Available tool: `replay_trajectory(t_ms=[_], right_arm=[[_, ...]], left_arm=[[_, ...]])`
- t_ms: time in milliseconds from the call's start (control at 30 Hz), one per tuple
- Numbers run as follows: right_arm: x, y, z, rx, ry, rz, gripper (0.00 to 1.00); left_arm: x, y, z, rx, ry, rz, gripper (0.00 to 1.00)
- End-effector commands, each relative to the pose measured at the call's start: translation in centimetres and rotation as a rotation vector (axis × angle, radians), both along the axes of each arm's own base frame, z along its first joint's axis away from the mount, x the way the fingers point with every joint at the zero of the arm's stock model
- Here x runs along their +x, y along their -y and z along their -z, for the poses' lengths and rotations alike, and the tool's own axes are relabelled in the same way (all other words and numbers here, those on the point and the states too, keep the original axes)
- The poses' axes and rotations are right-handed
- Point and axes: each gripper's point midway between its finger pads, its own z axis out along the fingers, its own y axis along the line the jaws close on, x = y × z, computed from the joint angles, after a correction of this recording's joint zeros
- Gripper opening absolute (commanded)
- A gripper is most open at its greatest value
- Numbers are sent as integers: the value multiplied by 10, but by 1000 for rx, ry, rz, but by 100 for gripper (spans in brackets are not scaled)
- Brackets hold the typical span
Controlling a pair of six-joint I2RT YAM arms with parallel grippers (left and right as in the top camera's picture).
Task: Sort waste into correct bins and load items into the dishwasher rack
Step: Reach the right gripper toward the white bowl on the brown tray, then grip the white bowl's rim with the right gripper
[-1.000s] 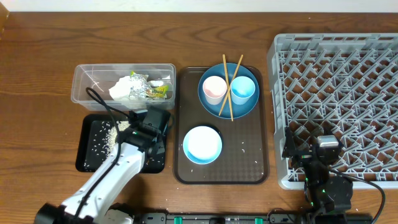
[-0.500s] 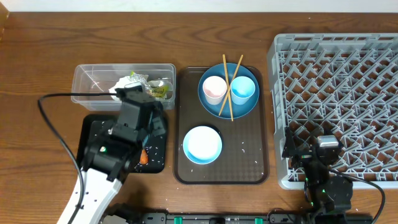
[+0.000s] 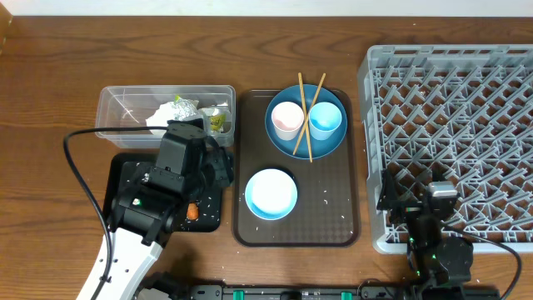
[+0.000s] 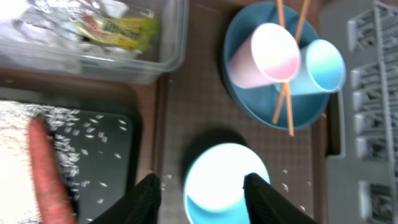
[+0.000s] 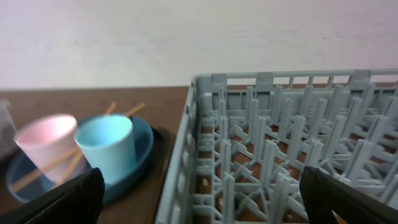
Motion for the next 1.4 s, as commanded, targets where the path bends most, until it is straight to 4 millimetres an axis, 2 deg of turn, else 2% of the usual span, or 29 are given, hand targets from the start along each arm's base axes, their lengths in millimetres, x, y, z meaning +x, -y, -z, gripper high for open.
replay_trajectory(t_ms=[0, 67, 167, 333, 433, 533, 633, 667, 767, 900, 1000, 1167, 1267, 1367], right_arm=[[0, 2, -4, 112, 3, 8, 99], [-1, 2, -6, 111, 0, 8, 99], [-6, -6, -17, 118, -21, -38, 99], [-24, -6, -63, 142, -60, -43, 99], [-31, -15, -91, 206, -140, -85, 99], [-31, -28, -99, 229, -304, -138, 99], [-28, -41, -90, 237, -551, -185, 99], [-27, -45, -86, 232, -624, -196, 99], [-21, -58, -70, 186, -854, -234, 99], [-14, -90, -45, 117, -1059, -323, 99], [-13, -123, -30, 51, -1109, -421, 99], [-16, -192, -22, -84, -1039, -616, 99], [-17, -222, -8, -167, -1005, -616, 99], [-16, -240, 14, -223, -1003, -563, 99]], left_arm=[[-6, 13, -5, -44, -11, 58, 45], [-6, 11, -3, -30, -19, 52, 45], [-2, -3, 3, 39, -20, -2, 40], [-2, -13, 8, 89, -26, -36, 37], [-1, -14, 8, 97, -26, -41, 37], [0, -19, 8, 120, -18, -61, 38], [2, -25, 8, 144, -9, -81, 39], [3, -26, 8, 152, -6, -88, 43], [4, -32, 7, 176, 4, -107, 44], [6, -42, 6, 222, 17, -144, 49], [7, -49, 7, 255, 21, -167, 50], [3, -65, 8, 328, 12, -211, 51], [-1, -79, 12, 338, -24, -269, 51], [-5, -102, 16, 327, -68, -376, 51]])
